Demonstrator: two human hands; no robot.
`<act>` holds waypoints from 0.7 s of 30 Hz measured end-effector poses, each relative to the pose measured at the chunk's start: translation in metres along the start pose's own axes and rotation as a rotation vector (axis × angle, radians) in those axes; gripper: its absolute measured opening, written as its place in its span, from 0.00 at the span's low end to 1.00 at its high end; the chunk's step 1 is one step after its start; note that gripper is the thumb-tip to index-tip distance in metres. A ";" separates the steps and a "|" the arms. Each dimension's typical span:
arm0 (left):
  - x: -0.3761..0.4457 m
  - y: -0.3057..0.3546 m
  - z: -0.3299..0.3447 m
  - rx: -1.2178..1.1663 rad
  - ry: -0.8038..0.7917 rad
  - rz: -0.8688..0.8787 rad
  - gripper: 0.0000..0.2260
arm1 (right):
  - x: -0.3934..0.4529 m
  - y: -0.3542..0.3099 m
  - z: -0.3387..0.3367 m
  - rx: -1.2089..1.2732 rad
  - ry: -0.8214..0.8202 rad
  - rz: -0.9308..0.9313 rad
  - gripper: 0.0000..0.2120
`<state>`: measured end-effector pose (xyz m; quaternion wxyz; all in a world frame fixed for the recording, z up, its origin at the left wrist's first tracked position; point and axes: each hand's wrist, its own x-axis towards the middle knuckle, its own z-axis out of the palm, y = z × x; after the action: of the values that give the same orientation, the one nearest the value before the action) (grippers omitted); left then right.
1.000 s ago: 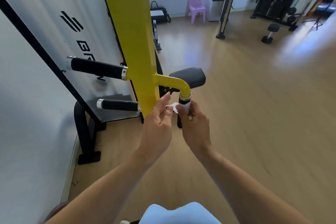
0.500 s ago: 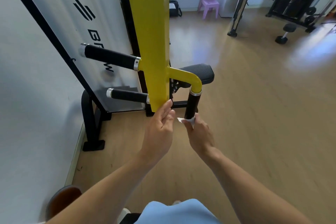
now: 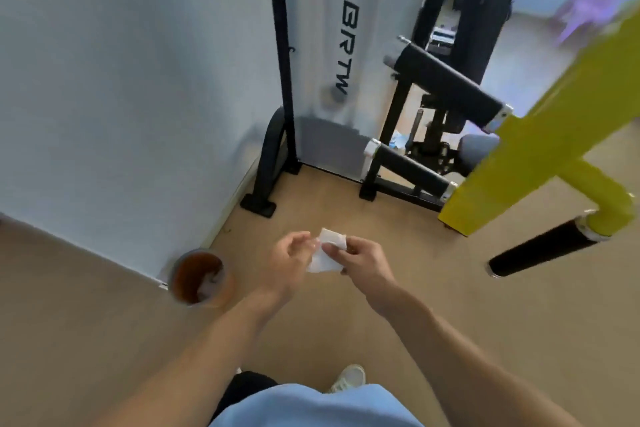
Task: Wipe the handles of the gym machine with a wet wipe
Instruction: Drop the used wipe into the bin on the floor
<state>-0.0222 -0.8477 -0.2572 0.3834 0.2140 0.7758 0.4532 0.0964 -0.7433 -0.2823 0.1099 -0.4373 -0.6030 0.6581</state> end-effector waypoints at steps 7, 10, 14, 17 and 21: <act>0.015 -0.069 -0.125 -0.167 0.101 -0.192 0.04 | 0.038 -0.026 0.131 0.031 -0.223 0.128 0.09; 0.028 -0.103 -0.186 -0.316 0.160 -0.296 0.05 | 0.053 -0.031 0.199 -0.011 -0.264 0.133 0.07; 0.043 -0.135 -0.256 -0.536 0.124 -0.445 0.15 | 0.063 -0.035 0.289 -0.096 -0.273 0.047 0.13; 0.054 -0.158 -0.294 -0.632 0.119 -0.458 0.08 | 0.072 -0.035 0.342 -0.132 -0.354 0.071 0.11; 0.072 -0.194 -0.332 -0.578 0.179 -0.438 0.06 | 0.093 -0.029 0.387 -0.022 -0.477 0.252 0.12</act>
<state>-0.3252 -1.0741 -0.3567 0.4465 -0.1148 0.6735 0.5778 -0.2438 -0.9439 -0.3402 -0.1230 -0.3426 -0.5598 0.7443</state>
